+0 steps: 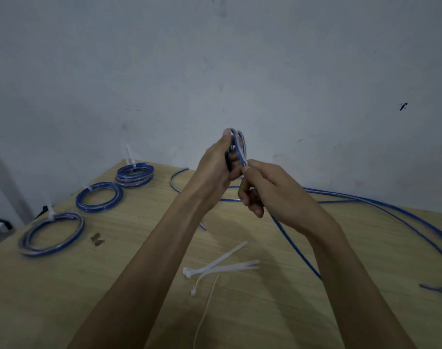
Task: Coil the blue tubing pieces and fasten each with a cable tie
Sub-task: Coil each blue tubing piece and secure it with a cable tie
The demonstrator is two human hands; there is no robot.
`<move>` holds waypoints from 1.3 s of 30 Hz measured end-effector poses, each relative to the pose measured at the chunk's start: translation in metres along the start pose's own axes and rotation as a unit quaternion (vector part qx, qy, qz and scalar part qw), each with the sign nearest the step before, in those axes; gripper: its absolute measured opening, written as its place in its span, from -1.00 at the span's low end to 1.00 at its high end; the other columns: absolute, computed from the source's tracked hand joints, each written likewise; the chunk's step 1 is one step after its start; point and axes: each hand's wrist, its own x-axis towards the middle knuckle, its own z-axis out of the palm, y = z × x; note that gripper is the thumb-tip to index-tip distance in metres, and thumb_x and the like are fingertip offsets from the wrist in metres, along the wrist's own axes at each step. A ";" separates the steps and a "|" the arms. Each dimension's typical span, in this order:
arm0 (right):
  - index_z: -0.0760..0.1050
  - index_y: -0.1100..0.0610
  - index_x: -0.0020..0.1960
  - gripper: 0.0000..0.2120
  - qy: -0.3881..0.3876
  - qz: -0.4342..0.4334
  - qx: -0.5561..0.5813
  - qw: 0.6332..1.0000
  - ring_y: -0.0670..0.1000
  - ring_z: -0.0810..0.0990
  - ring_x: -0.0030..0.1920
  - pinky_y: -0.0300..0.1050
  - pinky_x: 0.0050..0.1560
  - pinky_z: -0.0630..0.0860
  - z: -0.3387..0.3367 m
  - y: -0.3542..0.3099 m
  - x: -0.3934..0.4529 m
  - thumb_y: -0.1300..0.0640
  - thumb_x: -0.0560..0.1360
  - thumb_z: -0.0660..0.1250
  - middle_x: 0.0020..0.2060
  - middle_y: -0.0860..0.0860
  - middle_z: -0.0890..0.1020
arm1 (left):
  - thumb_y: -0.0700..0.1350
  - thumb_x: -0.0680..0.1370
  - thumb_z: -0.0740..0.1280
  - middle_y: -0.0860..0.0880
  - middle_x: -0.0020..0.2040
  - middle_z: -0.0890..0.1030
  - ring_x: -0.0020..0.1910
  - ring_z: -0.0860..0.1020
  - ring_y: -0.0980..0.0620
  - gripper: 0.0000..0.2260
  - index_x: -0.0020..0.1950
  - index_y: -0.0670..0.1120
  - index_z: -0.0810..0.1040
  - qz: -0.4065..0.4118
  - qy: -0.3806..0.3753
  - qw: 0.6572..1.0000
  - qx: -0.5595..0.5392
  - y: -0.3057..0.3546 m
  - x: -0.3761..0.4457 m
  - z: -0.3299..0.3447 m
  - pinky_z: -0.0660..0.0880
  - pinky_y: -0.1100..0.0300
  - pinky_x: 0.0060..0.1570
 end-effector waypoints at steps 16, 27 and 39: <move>0.61 0.19 0.06 -0.64 -0.159 0.102 -0.049 0.981 -0.07 0.29 -0.45 -0.22 -0.41 0.30 -0.020 0.018 -0.007 0.01 0.72 0.10 -0.41 -0.01 0.38 | -0.10 0.68 0.02 0.02 -0.38 0.36 -0.40 0.25 0.05 -0.67 -0.29 -0.04 0.28 -0.011 -0.060 0.947 -0.315 0.021 0.010 -0.044 0.21 0.19 -0.28; 0.68 -0.07 0.05 -0.76 0.148 0.041 -0.402 0.903 0.02 0.52 -0.10 -0.05 -0.12 0.41 -0.055 0.040 0.000 -0.10 0.64 0.26 -0.22 -0.08 0.54 | -0.20 0.62 0.06 0.06 -0.47 0.29 -0.54 0.30 0.11 -0.65 -0.36 -0.07 0.36 -0.057 -0.086 0.930 -0.353 0.031 0.006 -0.059 0.50 0.22 -0.34; 0.67 -0.13 0.04 -0.74 0.163 0.076 -0.401 0.898 -0.07 0.60 -0.35 -0.08 -0.14 0.54 -0.054 0.028 -0.007 -0.15 0.64 0.22 -0.33 -0.11 0.68 | 0.09 0.73 -0.03 0.03 -0.42 0.30 -0.43 0.28 0.07 -0.58 -0.24 -0.06 0.33 0.030 -0.002 0.990 -0.138 0.032 0.003 -0.035 0.29 0.19 -0.25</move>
